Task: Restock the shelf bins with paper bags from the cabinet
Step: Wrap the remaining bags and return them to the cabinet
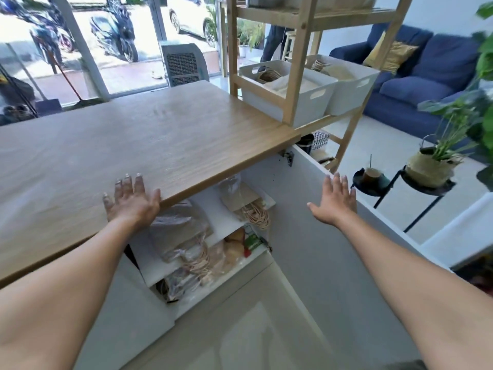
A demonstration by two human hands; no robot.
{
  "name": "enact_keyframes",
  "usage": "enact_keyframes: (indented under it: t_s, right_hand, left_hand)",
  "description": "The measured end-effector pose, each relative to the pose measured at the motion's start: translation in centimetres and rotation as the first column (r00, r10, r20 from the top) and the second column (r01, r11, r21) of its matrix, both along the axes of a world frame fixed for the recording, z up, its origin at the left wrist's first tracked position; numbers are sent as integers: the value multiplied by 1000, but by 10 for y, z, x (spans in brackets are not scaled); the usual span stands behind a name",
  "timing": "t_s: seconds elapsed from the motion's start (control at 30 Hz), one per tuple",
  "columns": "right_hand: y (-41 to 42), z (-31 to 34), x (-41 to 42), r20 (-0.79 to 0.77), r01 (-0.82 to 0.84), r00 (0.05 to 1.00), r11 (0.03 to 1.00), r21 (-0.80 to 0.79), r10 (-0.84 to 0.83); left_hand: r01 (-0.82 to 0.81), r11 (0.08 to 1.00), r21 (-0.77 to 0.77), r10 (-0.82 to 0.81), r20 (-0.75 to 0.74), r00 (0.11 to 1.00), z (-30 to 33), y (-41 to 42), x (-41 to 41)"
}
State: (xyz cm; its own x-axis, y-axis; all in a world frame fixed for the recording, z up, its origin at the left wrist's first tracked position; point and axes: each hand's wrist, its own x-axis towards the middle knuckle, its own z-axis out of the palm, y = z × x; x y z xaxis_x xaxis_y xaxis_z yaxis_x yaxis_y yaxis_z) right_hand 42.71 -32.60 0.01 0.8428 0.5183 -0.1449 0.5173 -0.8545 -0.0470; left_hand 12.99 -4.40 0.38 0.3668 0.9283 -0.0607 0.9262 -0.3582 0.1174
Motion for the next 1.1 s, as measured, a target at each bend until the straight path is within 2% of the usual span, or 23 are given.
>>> enact_keyframes:
  t_s: [0.07, 0.17, 0.3, 0.63, 0.93, 1.1]
  right_hand:
    - [-6, -6, 8, -41, 71, 997, 997, -16, -72]
    - [-6, -15, 17, -129, 165, 977, 985, -45, -170]
    - [1, -19, 15, -109, 215, 969, 974, -69, -221]
    - [11, -15, -13, -89, 231, 968, 972, -51, -235]
    - [47, -2, -65, -98, 219, 968, 968, -121, -232]
    - [74, 4, -90, -116, 230, 965, 971, -70, -237]
  left_hand:
    - [-10, 998, -55, 8, -30, 1000, -4, 6, -2]
    - [1, 999, -49, -2, -23, 1000, -7, 8, -1]
    - [1, 997, -72, -3, -40, 999, -4, 7, 1]
    - [10, 991, -130, -19, -64, 998, -1, 8, 1]
    - [31, 986, -164, -43, -71, 997, 4, 8, 0]
    - [46, 984, -173, -59, -68, 996, 6, 6, 0]
